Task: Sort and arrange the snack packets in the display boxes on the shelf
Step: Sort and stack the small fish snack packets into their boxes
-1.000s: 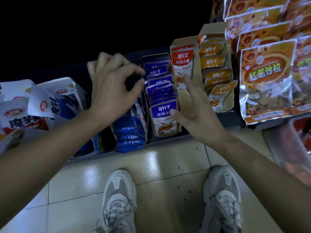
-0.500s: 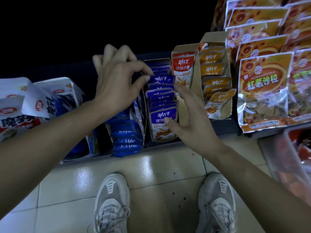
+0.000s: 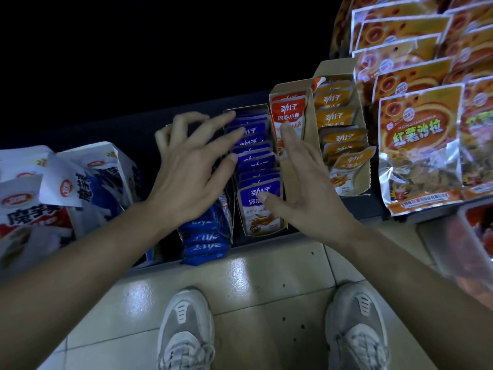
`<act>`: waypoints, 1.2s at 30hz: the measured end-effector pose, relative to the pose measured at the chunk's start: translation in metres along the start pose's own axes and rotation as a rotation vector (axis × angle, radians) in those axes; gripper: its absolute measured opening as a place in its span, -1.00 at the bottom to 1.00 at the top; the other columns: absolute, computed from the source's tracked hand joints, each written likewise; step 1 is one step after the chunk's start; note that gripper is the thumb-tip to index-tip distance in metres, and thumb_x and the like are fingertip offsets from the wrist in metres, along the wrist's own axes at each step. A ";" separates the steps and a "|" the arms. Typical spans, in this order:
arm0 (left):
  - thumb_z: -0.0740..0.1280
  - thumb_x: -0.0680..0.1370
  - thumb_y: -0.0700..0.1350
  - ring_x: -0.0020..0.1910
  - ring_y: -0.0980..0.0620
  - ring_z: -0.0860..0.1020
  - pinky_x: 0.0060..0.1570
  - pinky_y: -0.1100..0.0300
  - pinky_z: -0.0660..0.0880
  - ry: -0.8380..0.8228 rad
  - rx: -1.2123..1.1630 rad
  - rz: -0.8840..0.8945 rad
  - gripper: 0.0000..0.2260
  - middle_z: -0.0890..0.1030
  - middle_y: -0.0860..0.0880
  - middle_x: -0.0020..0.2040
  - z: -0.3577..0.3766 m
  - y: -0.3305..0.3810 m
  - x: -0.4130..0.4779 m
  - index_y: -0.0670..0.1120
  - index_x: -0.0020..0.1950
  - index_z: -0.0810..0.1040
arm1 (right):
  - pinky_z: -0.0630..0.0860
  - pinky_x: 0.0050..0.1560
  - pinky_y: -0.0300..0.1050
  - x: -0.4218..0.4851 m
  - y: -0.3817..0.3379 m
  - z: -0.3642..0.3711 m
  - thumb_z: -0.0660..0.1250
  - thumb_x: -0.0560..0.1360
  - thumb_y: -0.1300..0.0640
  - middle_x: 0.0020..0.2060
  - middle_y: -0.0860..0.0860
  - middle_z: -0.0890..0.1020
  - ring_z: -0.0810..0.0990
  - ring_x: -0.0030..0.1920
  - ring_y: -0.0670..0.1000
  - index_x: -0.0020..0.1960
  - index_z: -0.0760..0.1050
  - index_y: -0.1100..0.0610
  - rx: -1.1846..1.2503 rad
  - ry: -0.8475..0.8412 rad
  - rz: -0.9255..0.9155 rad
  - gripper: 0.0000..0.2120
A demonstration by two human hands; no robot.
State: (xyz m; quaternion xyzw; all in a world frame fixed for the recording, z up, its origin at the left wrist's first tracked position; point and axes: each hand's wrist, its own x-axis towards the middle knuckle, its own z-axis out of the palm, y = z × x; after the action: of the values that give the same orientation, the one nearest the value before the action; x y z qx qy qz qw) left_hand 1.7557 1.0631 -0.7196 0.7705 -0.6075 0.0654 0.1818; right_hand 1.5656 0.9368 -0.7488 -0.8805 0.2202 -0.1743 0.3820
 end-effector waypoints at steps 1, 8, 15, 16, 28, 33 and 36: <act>0.19 0.67 0.07 0.43 -0.15 0.32 0.23 -0.06 0.16 0.027 -0.011 -0.006 -0.61 0.38 0.02 0.54 -0.002 0.001 -0.003 0.00 0.46 0.51 | 0.22 0.50 0.06 -0.001 -0.001 0.001 0.33 0.49 -0.17 0.58 -0.03 0.12 0.06 0.56 -0.05 0.61 -0.16 0.01 0.002 0.010 0.014 -0.08; 0.26 0.62 0.19 0.49 -0.21 0.32 0.26 -0.16 0.22 -0.043 0.049 0.001 -0.51 0.41 -0.02 0.53 0.003 0.024 -0.049 0.02 0.49 0.47 | 0.35 0.44 -0.15 -0.023 -0.002 0.015 0.31 0.62 0.10 0.60 -0.04 0.06 0.04 0.58 -0.14 0.63 -0.05 0.01 0.200 -0.088 0.041 -0.27; 0.38 0.56 0.06 0.39 -0.14 0.40 0.22 0.04 0.14 0.055 -0.066 -0.111 -0.62 0.62 0.08 0.29 0.009 0.031 -0.043 0.02 0.36 0.60 | 0.59 0.20 -0.09 -0.034 -0.004 0.013 0.36 0.58 0.21 0.37 0.00 0.46 0.46 0.35 -0.08 0.56 0.21 0.05 0.331 0.097 0.218 -0.39; 0.38 0.54 0.08 0.37 -0.12 0.40 0.20 0.10 0.10 0.055 -0.096 -0.134 -0.59 0.63 0.09 0.26 0.008 0.032 -0.039 0.01 0.37 0.59 | 0.61 0.16 -0.08 -0.035 -0.003 0.013 0.39 0.56 0.21 0.32 0.02 0.50 0.51 0.28 -0.07 0.53 0.27 0.10 0.303 0.147 0.247 -0.41; 0.43 0.50 0.05 0.32 0.00 0.28 0.14 0.12 0.05 0.025 -0.205 -0.184 -0.78 0.59 0.16 0.17 0.005 0.033 -0.020 0.05 0.12 0.63 | 0.54 0.05 -0.37 -0.039 -0.004 0.013 0.35 0.57 0.12 0.26 -0.09 0.49 0.47 0.28 -0.15 0.51 0.32 0.06 0.327 0.122 0.175 -0.47; 0.42 0.50 0.11 0.37 -0.08 0.28 0.17 0.10 0.09 0.045 -0.120 -0.216 -0.63 0.48 0.08 0.39 0.006 0.032 -0.024 0.05 0.29 0.59 | 0.42 0.24 -0.43 -0.043 -0.004 0.016 0.36 0.58 0.09 0.37 -0.13 0.44 0.36 0.38 -0.23 0.59 0.12 -0.05 0.256 0.013 0.185 -0.32; 0.40 0.52 0.10 0.40 -0.07 0.29 0.26 0.11 0.19 0.051 -0.217 -0.200 -0.49 0.38 0.00 0.50 0.004 0.036 -0.030 -0.03 0.44 0.49 | 0.35 0.25 -0.51 -0.045 -0.003 0.019 0.44 0.53 0.16 0.44 -0.16 0.36 0.31 0.42 -0.25 0.57 0.00 -0.17 0.246 -0.006 0.206 -0.17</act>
State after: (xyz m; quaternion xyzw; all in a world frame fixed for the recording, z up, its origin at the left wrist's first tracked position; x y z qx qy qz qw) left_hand 1.7130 1.0818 -0.7256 0.8010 -0.5265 0.0005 0.2849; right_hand 1.5371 0.9736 -0.7648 -0.8002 0.2852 -0.1572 0.5037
